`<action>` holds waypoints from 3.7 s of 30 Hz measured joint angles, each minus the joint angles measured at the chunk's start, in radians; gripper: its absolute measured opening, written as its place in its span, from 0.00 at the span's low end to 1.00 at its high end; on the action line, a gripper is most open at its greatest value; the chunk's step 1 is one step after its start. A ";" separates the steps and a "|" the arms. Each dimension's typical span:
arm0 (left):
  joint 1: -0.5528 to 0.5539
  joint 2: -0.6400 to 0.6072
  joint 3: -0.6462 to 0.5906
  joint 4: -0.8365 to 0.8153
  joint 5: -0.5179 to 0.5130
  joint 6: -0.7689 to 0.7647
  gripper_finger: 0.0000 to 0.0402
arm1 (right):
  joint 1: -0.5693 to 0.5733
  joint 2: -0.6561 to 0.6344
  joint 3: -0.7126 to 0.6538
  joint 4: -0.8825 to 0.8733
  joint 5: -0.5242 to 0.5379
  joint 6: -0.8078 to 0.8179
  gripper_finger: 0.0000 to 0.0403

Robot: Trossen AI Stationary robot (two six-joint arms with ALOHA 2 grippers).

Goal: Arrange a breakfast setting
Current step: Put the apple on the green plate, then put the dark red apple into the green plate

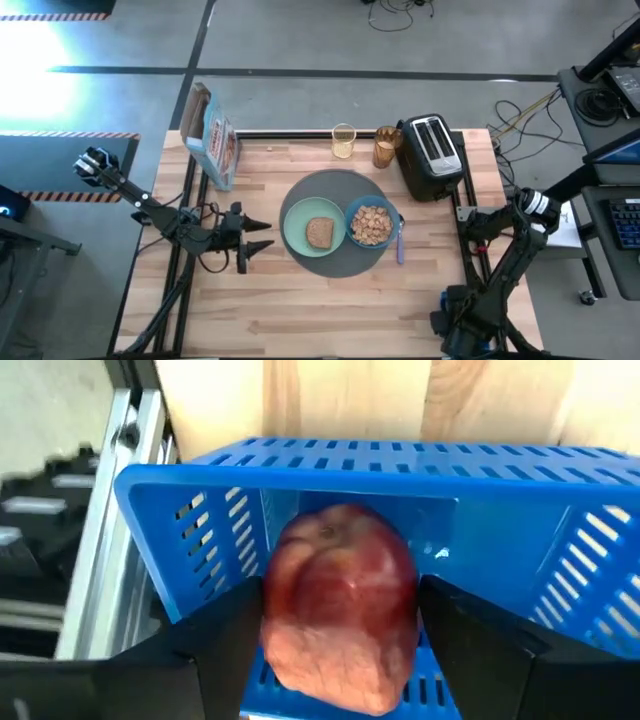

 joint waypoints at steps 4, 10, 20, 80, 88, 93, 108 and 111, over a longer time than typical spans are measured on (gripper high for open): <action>0.000 0.001 0.000 0.001 0.000 0.001 0.51 | 0.002 0.001 -0.004 0.049 0.040 0.124 0.63; 0.000 0.001 0.000 0.001 0.000 0.001 0.51 | 0.002 0.001 0.003 0.071 0.057 0.348 0.64; 0.000 0.002 0.000 -0.001 0.000 0.088 0.51 | 0.000 0.001 0.005 0.111 0.150 0.598 0.62; 0.000 0.004 0.000 0.000 0.001 0.070 0.51 | 0.010 0.072 0.034 0.104 -0.073 0.402 0.46; 0.000 0.004 0.000 0.001 0.001 0.070 0.51 | 0.025 -0.041 0.079 0.002 -0.049 0.572 0.46; 0.000 0.004 0.000 0.001 0.001 0.070 0.51 | 0.028 -0.111 0.081 -0.019 0.014 0.704 0.46; 0.000 0.004 0.000 0.000 0.001 0.070 0.51 | -0.040 -0.283 0.083 -0.204 1.113 0.831 0.45; 0.000 0.004 0.000 0.001 0.001 0.070 0.51 | -0.157 -0.274 0.084 -0.164 1.251 0.628 0.45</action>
